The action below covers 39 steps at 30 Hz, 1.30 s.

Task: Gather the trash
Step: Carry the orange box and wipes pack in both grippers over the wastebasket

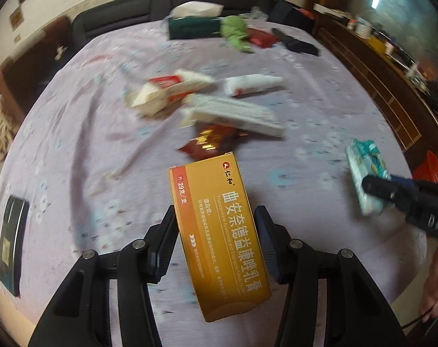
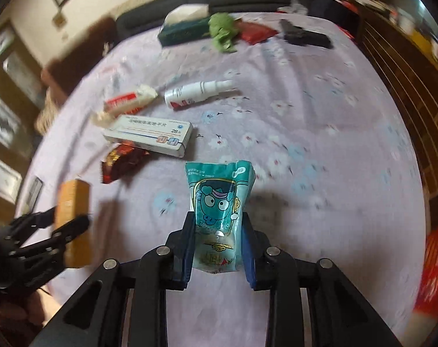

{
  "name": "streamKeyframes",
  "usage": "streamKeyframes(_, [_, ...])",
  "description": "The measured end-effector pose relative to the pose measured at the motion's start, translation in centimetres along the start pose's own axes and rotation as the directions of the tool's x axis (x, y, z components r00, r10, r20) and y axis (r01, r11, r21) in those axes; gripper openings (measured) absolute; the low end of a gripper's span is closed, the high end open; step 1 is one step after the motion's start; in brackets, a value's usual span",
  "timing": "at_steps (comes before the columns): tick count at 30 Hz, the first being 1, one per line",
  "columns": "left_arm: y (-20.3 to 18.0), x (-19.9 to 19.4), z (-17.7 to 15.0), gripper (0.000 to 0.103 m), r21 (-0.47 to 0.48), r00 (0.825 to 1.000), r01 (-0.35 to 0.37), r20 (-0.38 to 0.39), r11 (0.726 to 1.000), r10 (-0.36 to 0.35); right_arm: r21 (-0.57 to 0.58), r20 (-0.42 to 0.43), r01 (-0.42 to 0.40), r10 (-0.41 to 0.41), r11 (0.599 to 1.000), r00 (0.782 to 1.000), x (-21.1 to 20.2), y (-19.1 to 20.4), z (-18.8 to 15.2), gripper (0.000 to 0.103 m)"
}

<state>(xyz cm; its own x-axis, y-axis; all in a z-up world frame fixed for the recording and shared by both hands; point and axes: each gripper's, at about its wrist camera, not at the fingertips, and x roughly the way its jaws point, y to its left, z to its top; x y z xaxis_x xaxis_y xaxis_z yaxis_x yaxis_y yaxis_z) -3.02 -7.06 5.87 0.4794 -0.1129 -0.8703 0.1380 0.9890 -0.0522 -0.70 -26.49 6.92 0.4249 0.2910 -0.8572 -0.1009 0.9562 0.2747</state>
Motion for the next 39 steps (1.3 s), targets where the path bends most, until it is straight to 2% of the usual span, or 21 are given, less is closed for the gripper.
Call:
streamKeyframes(10, [-7.2,-0.4,0.0,0.051,0.160,0.999,0.043,0.013,0.986,-0.046,0.088,0.037,0.040,-0.044,0.995,0.998,-3.5,-3.5,-3.5,0.030])
streamKeyframes(19, [-10.9,-0.6,0.3,0.051,0.224,0.998,0.058,0.020,0.973,-0.064,0.118,0.043,0.062,-0.068,0.991,0.997,-5.3,-6.0,-5.5,0.030])
streamKeyframes(39, [-13.9,-1.1,1.4,0.051,0.259,0.997,0.047,0.047,0.965,-0.062,0.143,0.086,0.068,-0.081,0.987,0.993,-7.7,-9.1,-5.3,0.031])
